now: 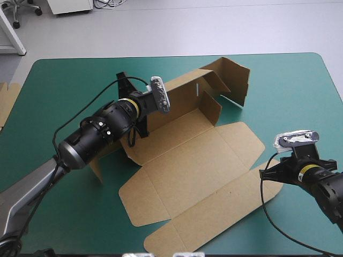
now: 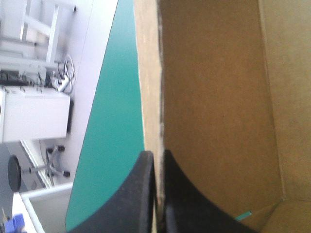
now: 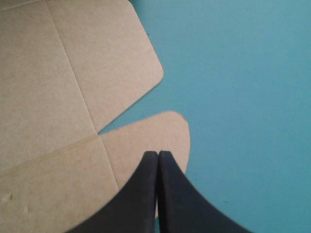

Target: Fold the box

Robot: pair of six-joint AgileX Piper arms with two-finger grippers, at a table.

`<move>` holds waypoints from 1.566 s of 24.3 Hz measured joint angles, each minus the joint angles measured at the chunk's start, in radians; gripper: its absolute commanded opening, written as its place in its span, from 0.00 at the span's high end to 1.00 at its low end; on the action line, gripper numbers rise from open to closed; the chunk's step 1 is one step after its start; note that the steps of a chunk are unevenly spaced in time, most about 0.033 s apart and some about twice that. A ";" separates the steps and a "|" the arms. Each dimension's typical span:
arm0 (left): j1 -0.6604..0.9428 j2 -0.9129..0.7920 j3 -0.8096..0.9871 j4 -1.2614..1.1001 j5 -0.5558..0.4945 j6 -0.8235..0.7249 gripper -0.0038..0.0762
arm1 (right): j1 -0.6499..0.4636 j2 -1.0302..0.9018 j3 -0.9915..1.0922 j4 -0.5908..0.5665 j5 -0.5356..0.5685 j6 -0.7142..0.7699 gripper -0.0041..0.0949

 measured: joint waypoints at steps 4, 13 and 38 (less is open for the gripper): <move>-0.068 -0.038 0.055 0.002 -0.027 0.012 0.96 | 0.000 0.000 0.000 -0.003 0.004 0.002 0.98; -0.077 -0.277 0.351 0.087 -0.105 -0.029 0.96 | 0.000 0.000 -0.001 0.004 0.003 0.007 0.98; -0.204 -0.165 0.365 0.477 -0.005 -0.397 0.97 | 0.000 0.046 -0.059 0.080 -0.093 0.032 0.98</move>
